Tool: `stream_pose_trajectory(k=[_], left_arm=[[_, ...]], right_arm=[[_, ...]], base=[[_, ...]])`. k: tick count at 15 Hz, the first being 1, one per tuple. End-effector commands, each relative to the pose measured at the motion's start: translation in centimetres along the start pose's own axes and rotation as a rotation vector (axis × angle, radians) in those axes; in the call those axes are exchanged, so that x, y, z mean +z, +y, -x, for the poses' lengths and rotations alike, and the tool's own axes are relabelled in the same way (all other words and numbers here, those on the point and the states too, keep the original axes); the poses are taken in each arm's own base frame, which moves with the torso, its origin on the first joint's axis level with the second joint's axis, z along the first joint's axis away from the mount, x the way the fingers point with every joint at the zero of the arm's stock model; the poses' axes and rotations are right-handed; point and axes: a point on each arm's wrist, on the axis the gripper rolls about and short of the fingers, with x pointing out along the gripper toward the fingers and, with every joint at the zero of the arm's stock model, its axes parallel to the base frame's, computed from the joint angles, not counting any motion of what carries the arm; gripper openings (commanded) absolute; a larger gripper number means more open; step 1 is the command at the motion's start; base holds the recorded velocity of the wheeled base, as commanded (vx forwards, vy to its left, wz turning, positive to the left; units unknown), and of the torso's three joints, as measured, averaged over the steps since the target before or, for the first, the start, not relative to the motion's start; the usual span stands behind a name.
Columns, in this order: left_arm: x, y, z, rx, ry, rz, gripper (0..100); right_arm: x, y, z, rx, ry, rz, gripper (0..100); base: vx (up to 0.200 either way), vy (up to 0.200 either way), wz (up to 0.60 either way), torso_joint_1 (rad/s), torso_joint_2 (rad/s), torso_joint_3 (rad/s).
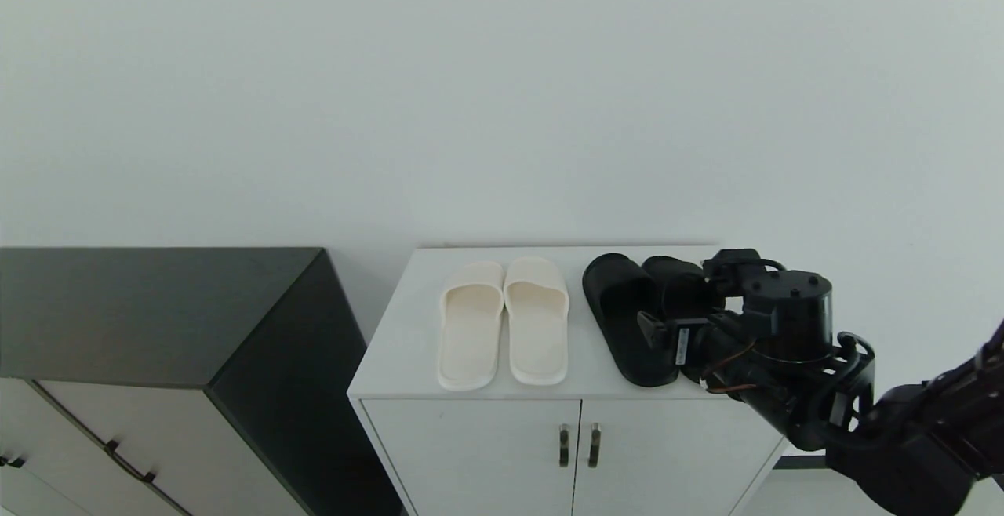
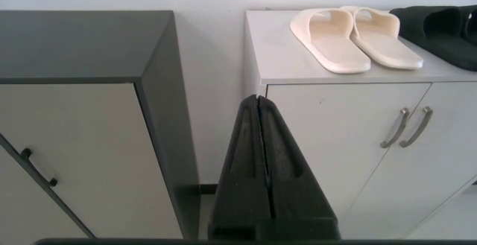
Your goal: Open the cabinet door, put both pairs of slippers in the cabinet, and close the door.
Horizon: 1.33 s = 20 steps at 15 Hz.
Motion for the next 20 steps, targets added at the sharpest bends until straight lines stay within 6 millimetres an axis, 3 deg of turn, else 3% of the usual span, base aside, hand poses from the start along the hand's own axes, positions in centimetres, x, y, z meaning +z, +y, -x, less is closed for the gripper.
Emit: stream_pose_trajectory(k=[1,11,17,18,20], left_arm=[[0.0,0.0,0.0,0.000,-0.001,0.001,0],[0.0,0.0,0.0,0.000,-0.001,0.002,0],[0.0,0.0,0.0,0.000,-0.001,0.002,0],[0.0,0.0,0.0,0.000,-0.001,0.002,0],[0.0,0.0,0.0,0.000,-0.001,0.002,0]], right_arm=[[-1.4,0.1,-2.4,-0.024,0.029,0.022,100],[-0.9,0.1,-8.3,-0.044,-0.024,0.055,100],[-1.3,0.3,-10.3,-0.052,-0.036,0.050,100],[-1.1,0.3,-10.5,-0.054,-0.045,0.046,0],[-0.6,0.3,-10.6,-0.056,-0.061,0.039,0]], base=[[0.000,0.000,0.00,0.000,0.00,0.000],[0.000,0.000,0.00,0.000,0.00,0.000],[0.000,0.000,0.00,0.000,0.00,0.000],[0.000,0.000,0.00,0.000,0.00,0.000],[0.000,0.000,0.00,0.000,0.00,0.000]])
